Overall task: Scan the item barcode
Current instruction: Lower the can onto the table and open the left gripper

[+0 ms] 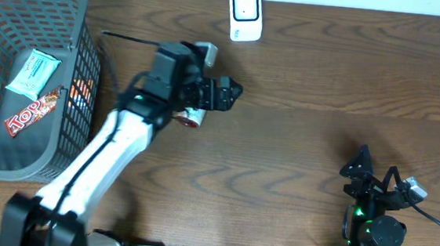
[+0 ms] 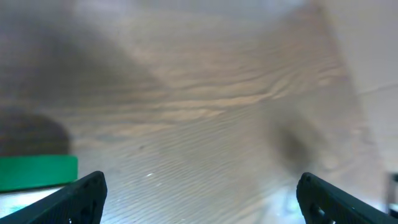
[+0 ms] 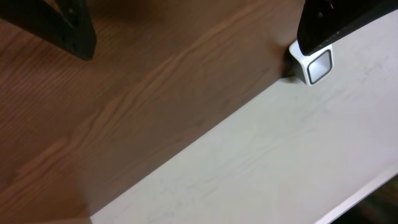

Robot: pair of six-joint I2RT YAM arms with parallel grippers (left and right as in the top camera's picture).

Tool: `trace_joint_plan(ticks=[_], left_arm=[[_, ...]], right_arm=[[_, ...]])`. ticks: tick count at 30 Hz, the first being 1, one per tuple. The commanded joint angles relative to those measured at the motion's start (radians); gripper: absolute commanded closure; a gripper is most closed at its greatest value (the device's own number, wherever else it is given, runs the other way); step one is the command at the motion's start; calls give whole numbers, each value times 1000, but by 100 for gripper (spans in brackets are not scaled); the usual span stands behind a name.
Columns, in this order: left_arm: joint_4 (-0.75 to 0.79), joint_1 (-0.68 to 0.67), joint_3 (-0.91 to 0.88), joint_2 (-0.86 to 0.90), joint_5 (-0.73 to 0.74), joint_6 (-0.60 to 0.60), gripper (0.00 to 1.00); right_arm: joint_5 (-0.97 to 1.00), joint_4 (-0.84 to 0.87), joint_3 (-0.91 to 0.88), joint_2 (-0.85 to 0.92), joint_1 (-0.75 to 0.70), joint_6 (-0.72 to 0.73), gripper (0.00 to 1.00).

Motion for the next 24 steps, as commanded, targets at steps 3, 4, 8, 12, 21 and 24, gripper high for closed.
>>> trace_joint_plan(ticks=[3, 4, 8, 12, 21, 24], left_arm=[[5, 93, 13, -118, 285, 55, 2], [5, 108, 13, -132, 310, 55, 2], [5, 167, 13, -183, 420, 54, 2], [4, 216, 13, -211, 512, 54, 44], [-7, 264, 13, -212, 577, 53, 2], [-7, 271, 13, -212, 581, 53, 2]], right_arm=[[2, -4, -1, 1, 9, 5, 1], [2, -4, -1, 1, 9, 5, 1], [2, -4, -1, 1, 9, 5, 1], [2, -4, -1, 1, 9, 5, 1], [2, -4, -1, 1, 9, 5, 1], [2, -4, -1, 1, 9, 5, 1]])
